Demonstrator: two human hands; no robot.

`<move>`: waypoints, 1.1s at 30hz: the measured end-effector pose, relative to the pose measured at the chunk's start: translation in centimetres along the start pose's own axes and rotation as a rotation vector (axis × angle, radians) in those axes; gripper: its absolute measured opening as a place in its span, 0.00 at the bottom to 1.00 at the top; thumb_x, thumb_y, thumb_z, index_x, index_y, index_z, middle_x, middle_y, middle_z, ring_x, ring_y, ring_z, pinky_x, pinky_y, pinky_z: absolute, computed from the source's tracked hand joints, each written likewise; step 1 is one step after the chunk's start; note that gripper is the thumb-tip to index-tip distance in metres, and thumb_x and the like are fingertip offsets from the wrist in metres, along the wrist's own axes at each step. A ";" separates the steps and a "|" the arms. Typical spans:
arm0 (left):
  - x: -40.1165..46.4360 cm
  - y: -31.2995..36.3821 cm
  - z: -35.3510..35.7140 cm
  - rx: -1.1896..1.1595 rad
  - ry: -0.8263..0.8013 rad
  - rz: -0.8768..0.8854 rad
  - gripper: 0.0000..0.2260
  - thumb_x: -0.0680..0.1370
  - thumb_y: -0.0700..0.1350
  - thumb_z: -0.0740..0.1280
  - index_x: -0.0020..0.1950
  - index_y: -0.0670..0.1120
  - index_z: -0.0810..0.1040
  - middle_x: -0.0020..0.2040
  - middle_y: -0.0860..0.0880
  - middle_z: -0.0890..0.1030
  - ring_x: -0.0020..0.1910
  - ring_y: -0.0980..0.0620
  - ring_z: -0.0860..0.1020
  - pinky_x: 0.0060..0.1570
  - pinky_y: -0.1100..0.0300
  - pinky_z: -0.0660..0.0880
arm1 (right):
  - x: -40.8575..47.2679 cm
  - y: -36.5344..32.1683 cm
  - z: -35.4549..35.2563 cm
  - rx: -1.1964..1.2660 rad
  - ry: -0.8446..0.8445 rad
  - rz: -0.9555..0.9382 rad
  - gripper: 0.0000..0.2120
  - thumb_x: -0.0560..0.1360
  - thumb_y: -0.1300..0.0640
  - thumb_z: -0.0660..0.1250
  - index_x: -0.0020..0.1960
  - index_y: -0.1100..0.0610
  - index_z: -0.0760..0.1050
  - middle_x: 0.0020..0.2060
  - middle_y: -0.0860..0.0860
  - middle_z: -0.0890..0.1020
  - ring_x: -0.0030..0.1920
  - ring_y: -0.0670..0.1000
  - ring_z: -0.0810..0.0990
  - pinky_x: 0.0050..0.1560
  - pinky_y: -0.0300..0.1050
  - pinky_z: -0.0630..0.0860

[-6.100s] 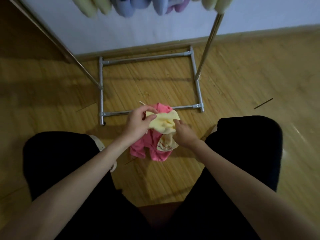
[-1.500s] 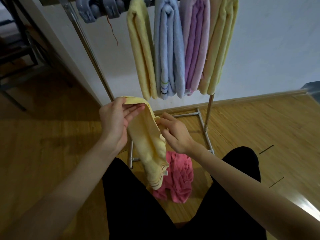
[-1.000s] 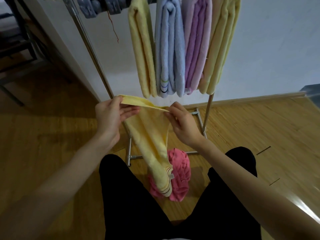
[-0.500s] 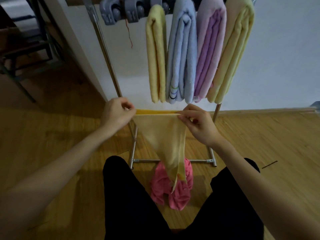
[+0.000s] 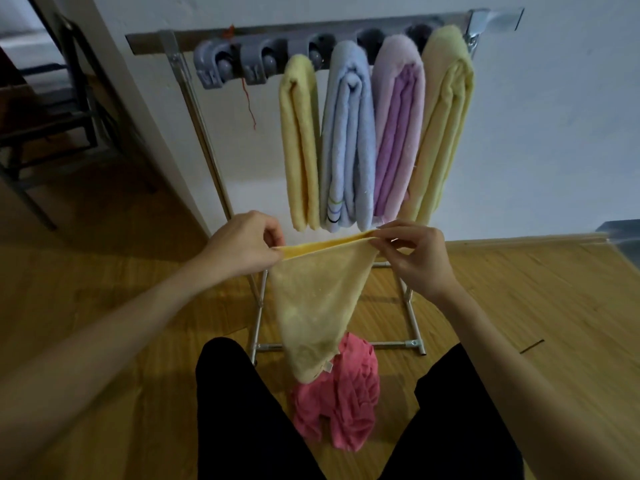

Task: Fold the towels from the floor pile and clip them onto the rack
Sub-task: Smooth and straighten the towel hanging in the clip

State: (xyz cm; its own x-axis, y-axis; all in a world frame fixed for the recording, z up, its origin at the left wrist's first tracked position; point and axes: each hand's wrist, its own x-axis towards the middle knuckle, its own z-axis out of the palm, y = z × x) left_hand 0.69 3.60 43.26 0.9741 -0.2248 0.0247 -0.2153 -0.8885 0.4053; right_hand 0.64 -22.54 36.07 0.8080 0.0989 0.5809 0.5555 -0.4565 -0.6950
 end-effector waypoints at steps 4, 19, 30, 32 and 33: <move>-0.1 -0.2 -0.6 -0.039 0.053 -0.011 0.05 0.71 0.38 0.68 0.39 0.48 0.80 0.36 0.52 0.79 0.38 0.54 0.78 0.41 0.53 0.78 | -0.2 -0.3 -0.2 -0.015 -0.028 0.012 0.07 0.70 0.65 0.74 0.47 0.56 0.83 0.40 0.46 0.83 0.40 0.45 0.82 0.45 0.41 0.80; -2.8 1.2 0.5 -0.243 -0.446 0.389 0.22 0.72 0.41 0.59 0.63 0.59 0.72 0.50 0.51 0.69 0.45 0.58 0.69 0.46 0.71 0.66 | -0.3 -0.8 1.1 0.026 -0.001 0.083 0.09 0.74 0.68 0.67 0.50 0.57 0.79 0.44 0.52 0.82 0.41 0.45 0.77 0.41 0.30 0.70; -3.4 1.6 -0.8 0.012 -0.734 0.444 0.28 0.75 0.44 0.66 0.74 0.54 0.64 0.58 0.54 0.69 0.53 0.62 0.70 0.53 0.67 0.71 | 0.0 -2.7 2.3 0.079 -0.116 0.032 0.07 0.74 0.66 0.67 0.48 0.56 0.79 0.42 0.48 0.81 0.41 0.47 0.77 0.40 0.38 0.75; -3.3 1.4 -0.8 0.107 -0.750 0.512 0.29 0.76 0.38 0.65 0.74 0.55 0.64 0.61 0.56 0.69 0.57 0.63 0.69 0.57 0.66 0.71 | 0.0 -2.9 2.5 0.067 -0.144 0.019 0.07 0.74 0.67 0.67 0.48 0.57 0.79 0.41 0.46 0.80 0.41 0.46 0.77 0.40 0.41 0.76; -3.3 1.3 -0.8 0.142 -0.733 0.565 0.28 0.76 0.37 0.64 0.74 0.54 0.65 0.61 0.55 0.70 0.58 0.62 0.70 0.57 0.66 0.70 | 0.0 -3.0 2.6 0.062 -0.155 0.009 0.07 0.73 0.67 0.67 0.48 0.58 0.79 0.41 0.46 0.80 0.41 0.45 0.77 0.40 0.41 0.76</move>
State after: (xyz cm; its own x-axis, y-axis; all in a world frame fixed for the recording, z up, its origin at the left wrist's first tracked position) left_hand -2.79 3.49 44.45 0.4458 -0.7914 -0.4182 -0.6969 -0.6001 0.3927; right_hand -0.53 -18.84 36.99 0.8308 0.2325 0.5057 0.5555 -0.4029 -0.7274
